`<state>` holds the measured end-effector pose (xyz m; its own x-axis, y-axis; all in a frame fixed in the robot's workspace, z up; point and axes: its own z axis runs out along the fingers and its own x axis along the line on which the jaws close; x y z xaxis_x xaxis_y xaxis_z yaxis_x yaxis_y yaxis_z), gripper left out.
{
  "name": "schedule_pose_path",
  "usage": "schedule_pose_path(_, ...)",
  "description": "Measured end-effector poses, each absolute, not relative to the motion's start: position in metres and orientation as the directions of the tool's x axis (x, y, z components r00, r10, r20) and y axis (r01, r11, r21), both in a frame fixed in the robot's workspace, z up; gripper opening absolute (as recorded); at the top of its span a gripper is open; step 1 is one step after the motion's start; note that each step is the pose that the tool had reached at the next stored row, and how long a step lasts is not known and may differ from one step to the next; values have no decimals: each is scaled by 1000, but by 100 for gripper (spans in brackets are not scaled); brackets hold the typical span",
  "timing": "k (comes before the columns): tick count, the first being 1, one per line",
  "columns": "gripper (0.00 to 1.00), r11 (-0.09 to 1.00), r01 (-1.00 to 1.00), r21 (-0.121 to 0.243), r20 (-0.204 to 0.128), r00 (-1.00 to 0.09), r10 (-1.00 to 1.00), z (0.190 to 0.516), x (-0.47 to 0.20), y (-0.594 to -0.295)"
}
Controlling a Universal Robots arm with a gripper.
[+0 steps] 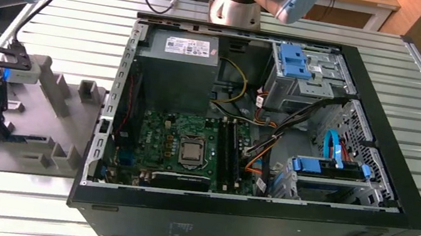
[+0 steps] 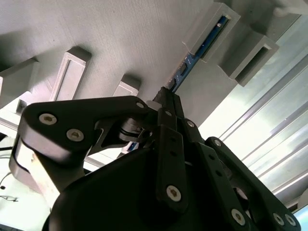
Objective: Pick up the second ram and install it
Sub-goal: 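Pick up the second ram and move it above second insertion slot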
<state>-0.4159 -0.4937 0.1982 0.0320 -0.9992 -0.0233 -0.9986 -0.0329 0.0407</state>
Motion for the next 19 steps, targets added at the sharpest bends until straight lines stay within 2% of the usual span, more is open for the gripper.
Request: schedule_pose_path(19,12,-33,-999,41,-23,32,-999,203,-416,-494)
